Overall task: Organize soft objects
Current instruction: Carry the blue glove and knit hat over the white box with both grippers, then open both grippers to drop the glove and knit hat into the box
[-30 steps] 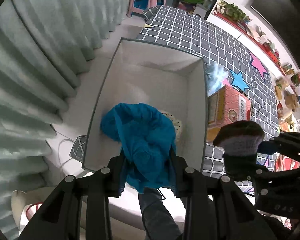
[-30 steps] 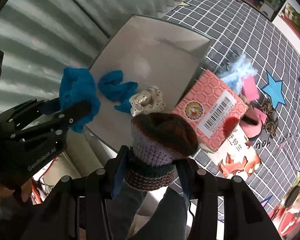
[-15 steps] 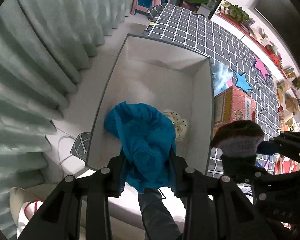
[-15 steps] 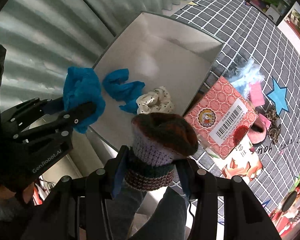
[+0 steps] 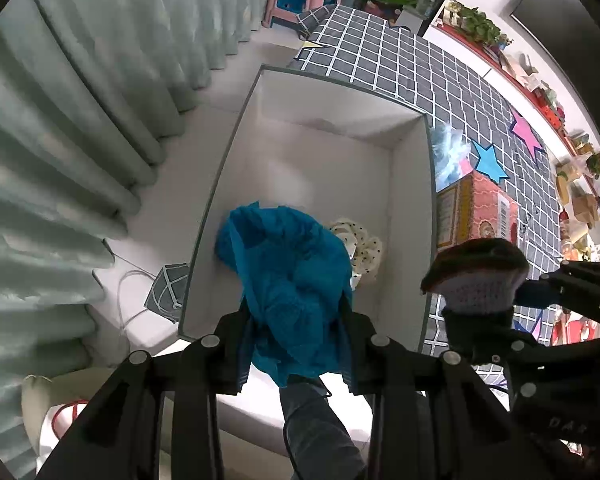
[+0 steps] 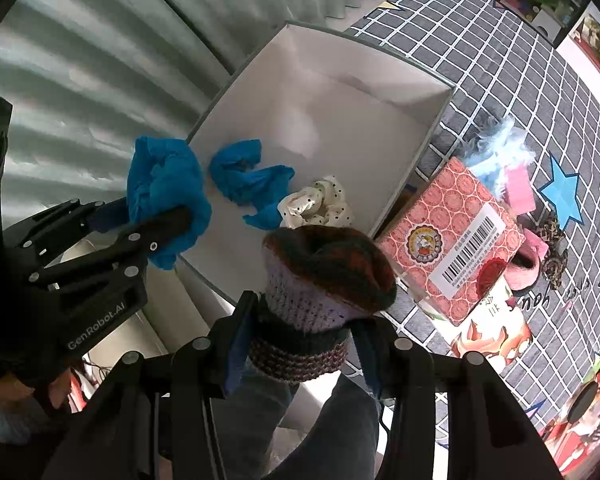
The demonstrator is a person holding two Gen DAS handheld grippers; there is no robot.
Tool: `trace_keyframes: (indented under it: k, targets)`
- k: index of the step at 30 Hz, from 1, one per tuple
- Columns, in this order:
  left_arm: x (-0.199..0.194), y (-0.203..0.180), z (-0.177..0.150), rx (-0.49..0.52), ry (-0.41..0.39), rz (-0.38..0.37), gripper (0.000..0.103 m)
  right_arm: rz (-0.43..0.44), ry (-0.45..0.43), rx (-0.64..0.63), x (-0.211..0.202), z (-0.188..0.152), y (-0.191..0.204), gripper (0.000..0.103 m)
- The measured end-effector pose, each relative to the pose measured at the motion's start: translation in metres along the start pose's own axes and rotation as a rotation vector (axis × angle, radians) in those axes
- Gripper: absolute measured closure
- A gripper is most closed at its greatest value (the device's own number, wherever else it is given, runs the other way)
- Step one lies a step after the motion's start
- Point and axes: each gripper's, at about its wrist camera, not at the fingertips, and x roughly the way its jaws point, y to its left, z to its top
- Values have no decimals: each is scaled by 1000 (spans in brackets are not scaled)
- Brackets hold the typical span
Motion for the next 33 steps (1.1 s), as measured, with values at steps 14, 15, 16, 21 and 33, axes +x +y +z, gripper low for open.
trace_keyframes:
  k: [14, 15, 16, 21, 33]
  targets:
    - [5, 8, 4, -9, 14, -4, 64, 4, 12, -17, 5, 7, 5, 55]
    - [5, 8, 4, -10, 14, -3, 64, 4, 12, -18, 5, 7, 6, 55]
    - [5, 9, 4, -10, 16, -3, 64, 4, 12, -19, 5, 7, 6, 55]
    - [7, 9, 4, -6, 21, -3, 64, 7, 14, -18, 6, 7, 5, 55]
    - [10, 11, 3, -8, 31, -5, 64, 10, 20, -22, 9, 8, 5, 55]
